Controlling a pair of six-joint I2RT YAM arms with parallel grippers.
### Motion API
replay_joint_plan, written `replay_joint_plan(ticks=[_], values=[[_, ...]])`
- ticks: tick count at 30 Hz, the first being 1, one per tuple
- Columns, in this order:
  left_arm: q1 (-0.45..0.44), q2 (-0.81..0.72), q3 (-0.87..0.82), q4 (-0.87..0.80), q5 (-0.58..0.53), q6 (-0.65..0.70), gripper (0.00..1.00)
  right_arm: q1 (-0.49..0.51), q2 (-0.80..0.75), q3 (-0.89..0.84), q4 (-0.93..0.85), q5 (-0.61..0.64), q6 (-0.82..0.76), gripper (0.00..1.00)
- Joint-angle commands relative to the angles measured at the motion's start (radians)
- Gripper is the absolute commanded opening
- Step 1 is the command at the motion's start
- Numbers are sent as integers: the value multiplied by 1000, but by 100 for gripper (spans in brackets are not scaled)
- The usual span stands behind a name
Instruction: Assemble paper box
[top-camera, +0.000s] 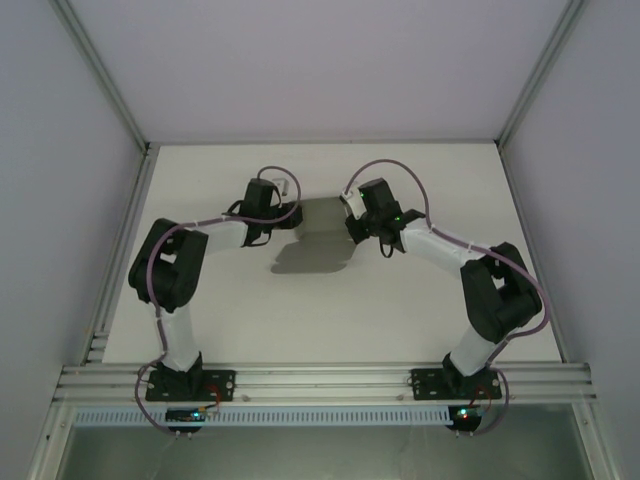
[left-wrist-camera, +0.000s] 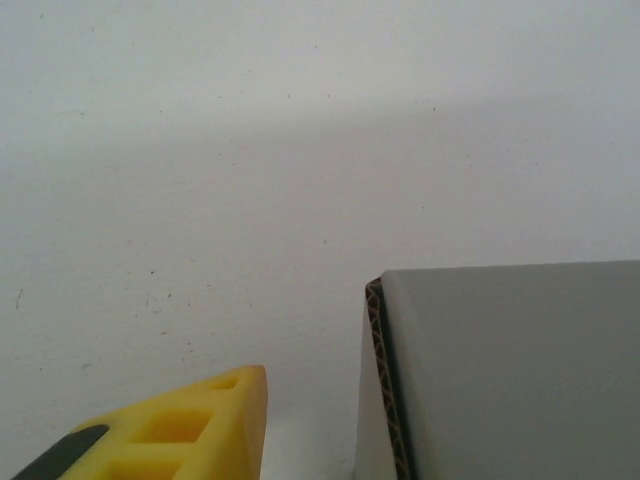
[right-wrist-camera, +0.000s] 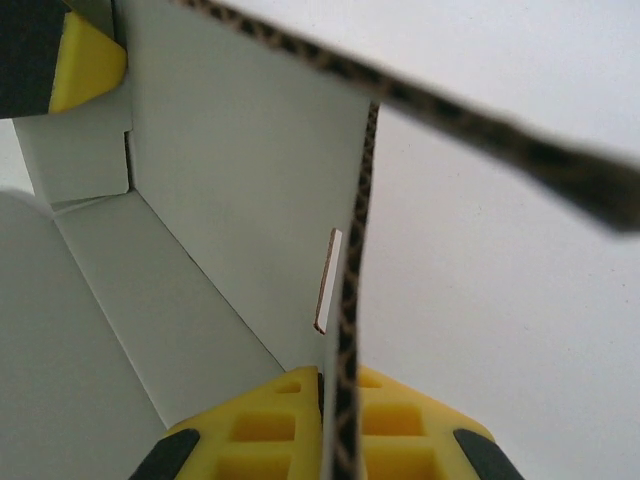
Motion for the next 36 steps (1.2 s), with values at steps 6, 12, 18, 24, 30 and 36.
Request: replay_joint_plan(ticks=[6, 12, 18, 24, 30, 36], values=[[-26, 40, 37, -20, -4, 22, 33, 6, 15, 1, -141, 32, -42, 0], [-36, 65, 47, -43, -57, -5, 16, 8, 13, 0, -138, 51, -41, 0], [-47, 90, 97, -166, -338, -52, 0, 18, -7, -10, -127, 87, -40, 0], [-59, 81, 111, -262, -593, -96, 0, 31, -21, -28, -116, 114, -33, 0], [-59, 7, -8, -33, -359, 49, 0, -11, -14, -38, -56, 51, 8, 5], [-60, -74, -98, 128, -226, 85, 0, -67, -31, 1, -56, 14, 37, 76]])
